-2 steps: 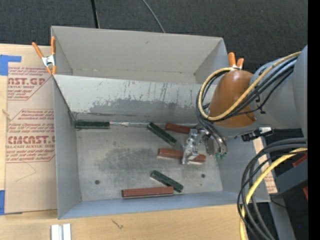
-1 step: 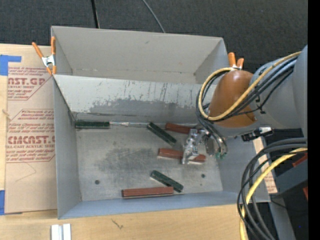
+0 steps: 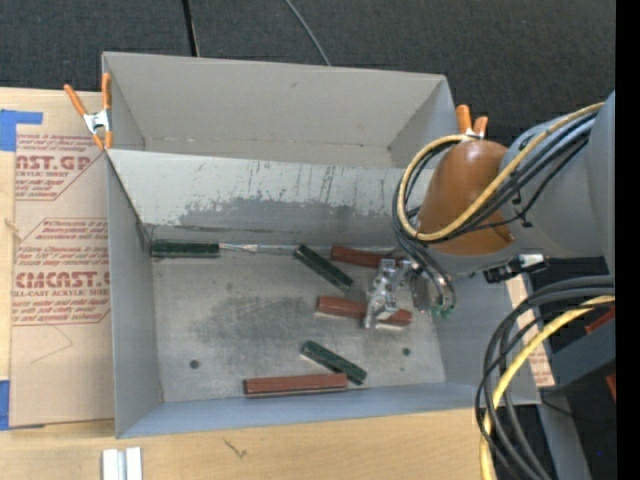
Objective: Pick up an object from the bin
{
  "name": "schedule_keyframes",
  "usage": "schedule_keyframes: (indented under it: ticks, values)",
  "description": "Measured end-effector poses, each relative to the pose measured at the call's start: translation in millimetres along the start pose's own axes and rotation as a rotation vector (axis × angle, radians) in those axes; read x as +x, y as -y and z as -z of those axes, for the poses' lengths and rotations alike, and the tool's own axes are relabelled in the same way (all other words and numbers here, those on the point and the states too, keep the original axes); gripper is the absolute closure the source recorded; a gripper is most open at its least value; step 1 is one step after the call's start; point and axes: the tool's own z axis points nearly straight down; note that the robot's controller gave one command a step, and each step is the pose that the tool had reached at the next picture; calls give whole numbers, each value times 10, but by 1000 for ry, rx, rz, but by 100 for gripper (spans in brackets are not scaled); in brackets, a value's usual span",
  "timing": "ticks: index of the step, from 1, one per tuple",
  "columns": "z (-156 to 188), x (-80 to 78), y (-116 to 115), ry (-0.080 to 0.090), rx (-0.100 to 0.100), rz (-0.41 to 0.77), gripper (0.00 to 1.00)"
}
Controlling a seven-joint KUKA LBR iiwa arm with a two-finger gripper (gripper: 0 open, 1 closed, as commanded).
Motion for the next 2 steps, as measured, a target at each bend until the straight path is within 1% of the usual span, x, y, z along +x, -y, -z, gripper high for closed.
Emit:
schedule_keyframes:
  ticks: [1,2]
  values:
    - [159,31,-2,-12,0,0,100]
    - [348,12,-2,-7,0,0,100]
